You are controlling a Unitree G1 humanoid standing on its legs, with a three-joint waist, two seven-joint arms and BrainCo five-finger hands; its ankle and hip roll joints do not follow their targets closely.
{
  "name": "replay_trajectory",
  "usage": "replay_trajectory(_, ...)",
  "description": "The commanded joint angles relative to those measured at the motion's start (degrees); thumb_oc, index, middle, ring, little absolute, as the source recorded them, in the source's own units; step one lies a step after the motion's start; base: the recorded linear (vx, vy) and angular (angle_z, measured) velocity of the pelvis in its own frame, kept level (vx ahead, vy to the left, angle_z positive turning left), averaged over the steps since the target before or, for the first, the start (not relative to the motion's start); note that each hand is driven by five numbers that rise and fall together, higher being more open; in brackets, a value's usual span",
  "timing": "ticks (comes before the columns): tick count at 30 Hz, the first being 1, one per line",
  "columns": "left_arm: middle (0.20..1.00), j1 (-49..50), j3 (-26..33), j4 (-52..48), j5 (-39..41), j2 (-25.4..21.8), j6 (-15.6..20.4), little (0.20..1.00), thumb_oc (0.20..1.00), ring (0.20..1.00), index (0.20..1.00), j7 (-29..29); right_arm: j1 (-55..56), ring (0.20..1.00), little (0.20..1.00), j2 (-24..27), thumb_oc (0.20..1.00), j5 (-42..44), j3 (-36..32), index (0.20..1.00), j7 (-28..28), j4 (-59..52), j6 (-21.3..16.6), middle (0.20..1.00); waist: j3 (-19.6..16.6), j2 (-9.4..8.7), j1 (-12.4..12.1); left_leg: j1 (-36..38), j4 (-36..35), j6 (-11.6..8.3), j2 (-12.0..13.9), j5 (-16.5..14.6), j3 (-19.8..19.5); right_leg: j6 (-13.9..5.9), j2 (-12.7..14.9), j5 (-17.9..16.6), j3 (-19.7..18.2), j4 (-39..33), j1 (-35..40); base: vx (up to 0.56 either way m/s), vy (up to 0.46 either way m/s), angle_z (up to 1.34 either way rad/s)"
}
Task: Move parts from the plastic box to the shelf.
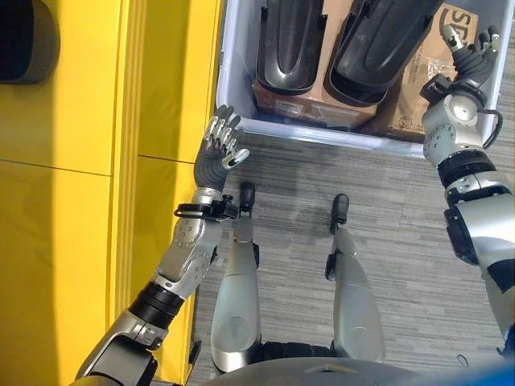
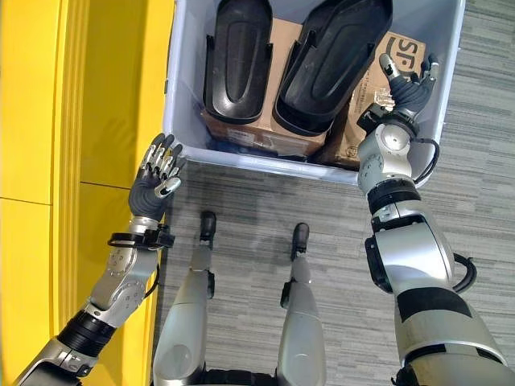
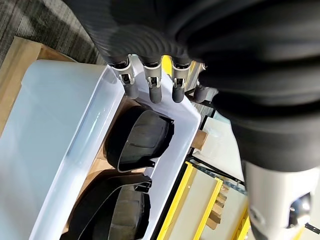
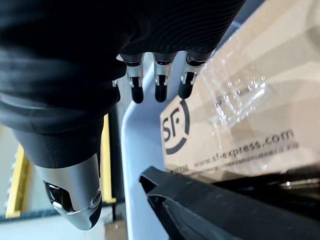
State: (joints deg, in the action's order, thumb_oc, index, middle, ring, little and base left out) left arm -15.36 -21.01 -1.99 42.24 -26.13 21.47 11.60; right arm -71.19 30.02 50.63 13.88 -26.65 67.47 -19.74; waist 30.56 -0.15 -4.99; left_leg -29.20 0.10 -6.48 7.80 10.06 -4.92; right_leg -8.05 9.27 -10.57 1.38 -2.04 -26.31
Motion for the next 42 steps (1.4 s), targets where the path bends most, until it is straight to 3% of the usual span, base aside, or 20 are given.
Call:
replay_trajectory(1, 1.000, 0.2, -0.2, -5.4, 0.8, -0.5, 1.9, 1.000, 1.000, 1.000, 1.000, 0.1, -3.7, 1.000, 1.000, 3.5, 1.000, 2.0, 1.7, 1.000, -0.3, -0.5, -3.2, 1.000, -0.8, 0.91, -0.7, 2.3, 1.2, 2.47, 0.5, -6.7, 0.3, 0.64, 1.1, 8.2, 0.6, 6.7, 3.4, 0.01, -0.004, 0.08)
replay_trajectory(9, 1.000, -0.5, -1.8, -6.0, 0.7, -0.8, 2.1, 1.000, 1.000, 1.000, 1.000, 0.4, -5.7, 1.000, 1.000, 3.6, 1.000, 1.4, 2.3, 1.000, -2.3, 2.3, -2.6, 1.000, -0.8, 1.30, -1.7, 1.0, 1.3, 2.56, 0.2, -6.6, -0.4, 0.59, 1.1, 8.4, 1.4, 6.5, 3.0, 0.01, -0.004, 0.06)
replay_trajectory(18, 1.000, -0.7, -2.7, -6.5, 0.2, -1.6, 2.2, 1.000, 1.000, 1.000, 1.000, 0.6, -7.1, 1.000, 1.000, 5.2, 1.000, -4.0, 5.6, 1.000, -4.5, 6.5, 0.5, 1.000, -0.8, 0.99, -2.9, -1.7, 2.4, 2.74, -0.1, -6.7, -1.8, 0.57, 1.1, 8.4, 2.5, 6.6, 2.0, 0.01, -0.002, 0.04)
replay_trajectory(29, 1.000, -1.1, -2.9, -7.0, 0.1, -1.7, 2.2, 1.000, 1.000, 1.000, 1.000, 1.4, -9.3, 1.000, 1.000, 4.6, 1.000, -5.3, 7.7, 1.000, -5.6, 7.4, 1.1, 1.000, -0.8, 0.23, -3.5, -4.2, 3.7, 2.99, -0.6, -7.3, -2.7, 0.63, 1.2, 8.7, 3.0, 6.7, 1.1, 0.02, 0.009, 0.06)
replay_trajectory(42, 1.000, -1.4, -3.3, -7.2, 0.1, -1.8, 2.6, 1.000, 1.000, 1.000, 1.000, 2.1, -10.4, 1.000, 1.000, 6.7, 1.000, -6.5, 8.6, 1.000, -6.5, 10.5, 2.6, 1.000, -0.8, 0.69, -3.9, -6.8, 4.4, 3.22, -1.6, -7.5, -4.0, 0.56, 1.5, 9.2, 3.8, 7.2, -0.2, 0.01, 0.009, 0.04)
